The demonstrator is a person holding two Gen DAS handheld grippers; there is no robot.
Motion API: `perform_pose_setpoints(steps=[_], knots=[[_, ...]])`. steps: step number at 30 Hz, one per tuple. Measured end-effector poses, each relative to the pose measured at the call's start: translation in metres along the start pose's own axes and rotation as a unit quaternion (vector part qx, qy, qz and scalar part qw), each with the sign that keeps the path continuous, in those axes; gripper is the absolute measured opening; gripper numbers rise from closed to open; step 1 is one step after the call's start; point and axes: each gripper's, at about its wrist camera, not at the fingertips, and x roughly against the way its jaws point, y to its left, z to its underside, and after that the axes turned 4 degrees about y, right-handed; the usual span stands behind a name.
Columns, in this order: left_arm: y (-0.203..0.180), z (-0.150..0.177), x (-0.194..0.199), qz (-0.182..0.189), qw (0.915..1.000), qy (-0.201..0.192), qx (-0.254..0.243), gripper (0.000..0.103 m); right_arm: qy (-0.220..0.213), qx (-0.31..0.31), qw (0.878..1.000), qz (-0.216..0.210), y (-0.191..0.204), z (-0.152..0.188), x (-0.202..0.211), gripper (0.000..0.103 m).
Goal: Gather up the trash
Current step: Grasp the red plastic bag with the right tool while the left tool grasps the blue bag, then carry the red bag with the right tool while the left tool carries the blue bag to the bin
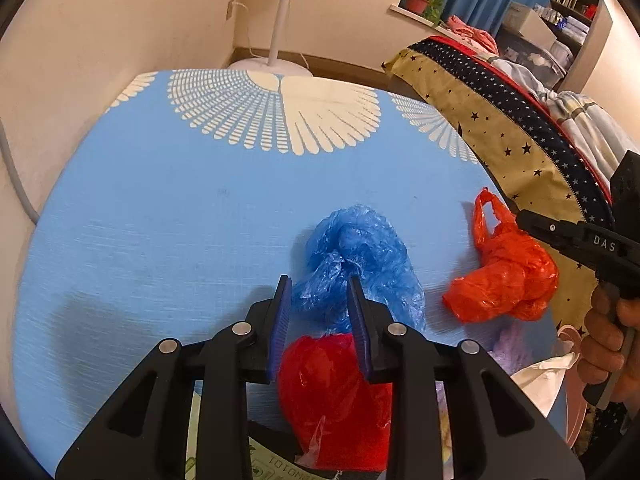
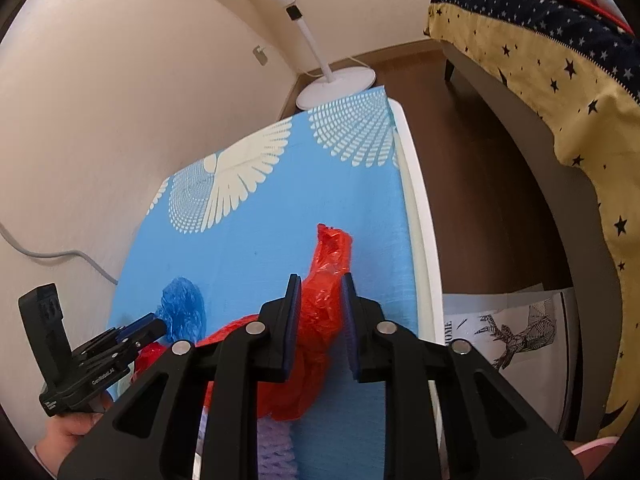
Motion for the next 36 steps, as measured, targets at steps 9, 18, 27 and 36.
perform_pose_setpoints(steps=[9, 18, 27, 36], knots=[[-0.002, -0.004, 0.006, -0.003, 1.0, -0.004, -0.003, 0.001, -0.002, 0.004, 1.0, -0.017, 0.004, 0.0, 0.001, 0.001], [0.0, -0.01, 0.029, -0.009, 0.9994, -0.034, 0.0, 0.001, -0.038, 0.011, 0.999, -0.018, 0.015, -0.007, 0.02, 0.001], [-0.005, -0.013, 0.061, -0.018, 0.9972, -0.072, -0.003, 0.001, -0.084, 0.035, 0.995, -0.032, 0.043, -0.01, 0.055, 0.001], [-0.014, -0.006, 0.103, -0.027, 0.9942, -0.104, -0.003, 0.001, -0.129, 0.058, 0.989, -0.038, 0.069, -0.004, 0.102, 0.001]])
